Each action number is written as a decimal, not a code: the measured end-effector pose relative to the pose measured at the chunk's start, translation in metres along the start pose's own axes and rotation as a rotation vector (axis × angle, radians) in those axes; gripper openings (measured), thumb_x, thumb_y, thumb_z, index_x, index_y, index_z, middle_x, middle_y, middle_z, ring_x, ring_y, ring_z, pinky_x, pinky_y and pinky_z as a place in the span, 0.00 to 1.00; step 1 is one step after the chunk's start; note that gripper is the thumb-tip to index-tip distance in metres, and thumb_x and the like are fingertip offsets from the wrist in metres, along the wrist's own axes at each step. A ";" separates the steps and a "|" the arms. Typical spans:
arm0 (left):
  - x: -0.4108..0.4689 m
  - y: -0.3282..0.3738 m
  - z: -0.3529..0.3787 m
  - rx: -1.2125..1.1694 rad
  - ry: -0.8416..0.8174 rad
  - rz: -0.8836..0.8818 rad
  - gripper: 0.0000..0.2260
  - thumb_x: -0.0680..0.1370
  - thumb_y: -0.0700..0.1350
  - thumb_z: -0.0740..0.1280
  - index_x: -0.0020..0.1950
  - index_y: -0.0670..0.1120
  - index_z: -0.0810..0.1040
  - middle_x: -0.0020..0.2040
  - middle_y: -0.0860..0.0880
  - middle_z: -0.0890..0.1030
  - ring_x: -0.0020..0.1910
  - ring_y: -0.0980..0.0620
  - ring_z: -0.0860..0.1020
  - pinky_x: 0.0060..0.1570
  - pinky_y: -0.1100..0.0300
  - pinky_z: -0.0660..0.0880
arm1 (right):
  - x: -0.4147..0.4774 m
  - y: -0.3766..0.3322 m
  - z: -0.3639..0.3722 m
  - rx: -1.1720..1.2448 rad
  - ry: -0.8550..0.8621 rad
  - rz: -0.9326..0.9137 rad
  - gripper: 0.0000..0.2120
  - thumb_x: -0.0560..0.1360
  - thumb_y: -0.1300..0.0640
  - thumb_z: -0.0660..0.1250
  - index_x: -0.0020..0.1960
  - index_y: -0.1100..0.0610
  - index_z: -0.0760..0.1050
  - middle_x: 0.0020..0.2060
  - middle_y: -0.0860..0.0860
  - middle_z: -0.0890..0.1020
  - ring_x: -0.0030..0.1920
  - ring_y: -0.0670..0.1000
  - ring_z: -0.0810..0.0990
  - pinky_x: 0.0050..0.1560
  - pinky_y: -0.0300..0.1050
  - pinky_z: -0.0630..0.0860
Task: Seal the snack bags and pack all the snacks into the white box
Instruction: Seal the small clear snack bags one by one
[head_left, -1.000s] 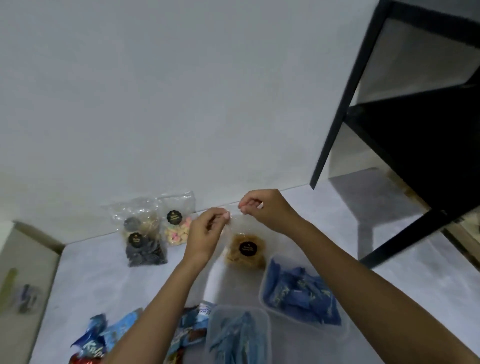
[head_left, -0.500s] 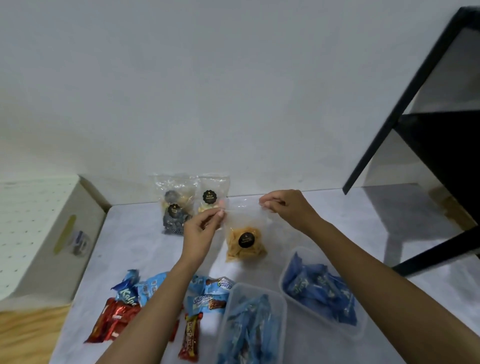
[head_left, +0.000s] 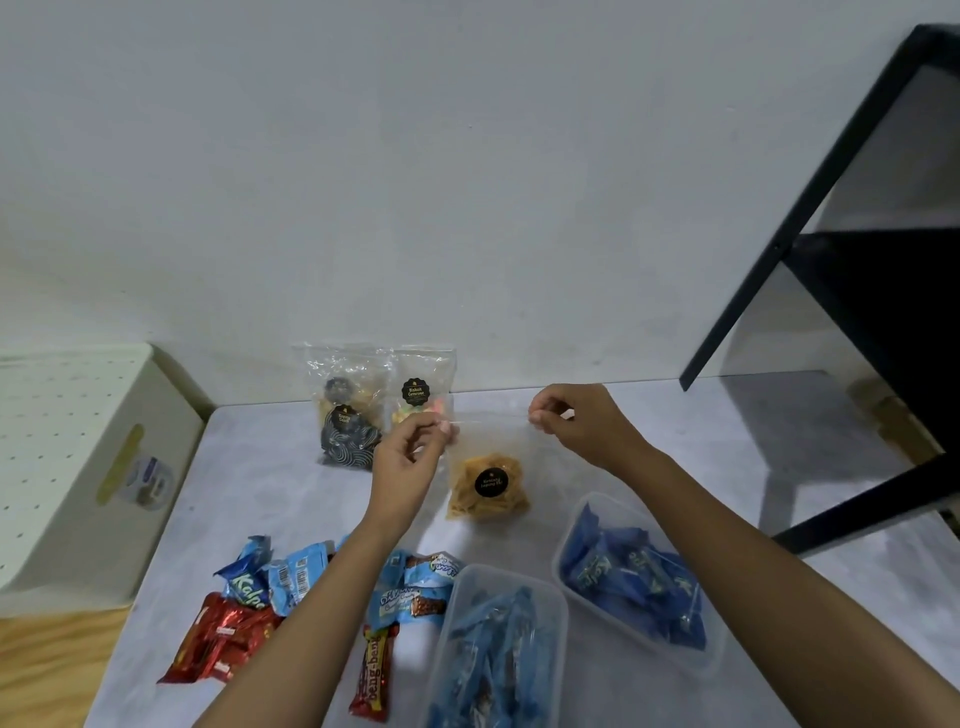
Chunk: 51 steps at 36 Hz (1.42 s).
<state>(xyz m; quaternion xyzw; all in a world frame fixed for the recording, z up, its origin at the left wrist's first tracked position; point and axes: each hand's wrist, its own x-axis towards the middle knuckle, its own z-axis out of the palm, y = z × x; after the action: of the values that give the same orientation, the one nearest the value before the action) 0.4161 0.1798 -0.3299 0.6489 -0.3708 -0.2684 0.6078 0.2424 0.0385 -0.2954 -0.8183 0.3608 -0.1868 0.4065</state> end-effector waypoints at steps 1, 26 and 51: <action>0.000 0.001 0.001 0.005 -0.003 -0.007 0.08 0.76 0.38 0.66 0.44 0.51 0.79 0.39 0.58 0.82 0.42 0.56 0.80 0.47 0.55 0.78 | 0.000 -0.001 0.001 -0.042 -0.012 -0.011 0.05 0.73 0.63 0.65 0.41 0.59 0.79 0.35 0.43 0.79 0.37 0.42 0.77 0.40 0.32 0.74; -0.006 0.011 0.001 0.086 0.009 0.010 0.10 0.77 0.37 0.64 0.42 0.50 0.77 0.34 0.61 0.80 0.35 0.64 0.75 0.39 0.72 0.71 | 0.002 -0.014 0.021 0.046 -0.036 0.018 0.08 0.71 0.63 0.67 0.36 0.53 0.74 0.36 0.48 0.80 0.38 0.45 0.75 0.39 0.29 0.69; 0.005 0.013 0.005 0.032 -0.087 -0.043 0.04 0.76 0.34 0.65 0.43 0.38 0.78 0.37 0.48 0.78 0.34 0.62 0.76 0.39 0.73 0.71 | 0.010 -0.036 0.031 -0.069 -0.063 0.005 0.04 0.69 0.56 0.70 0.36 0.50 0.79 0.34 0.48 0.82 0.38 0.48 0.79 0.46 0.46 0.75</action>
<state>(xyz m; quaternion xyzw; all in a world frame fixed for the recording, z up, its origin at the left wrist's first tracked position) 0.4132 0.1732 -0.3176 0.6541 -0.3870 -0.3035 0.5748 0.2832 0.0617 -0.2852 -0.8363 0.3563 -0.1474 0.3897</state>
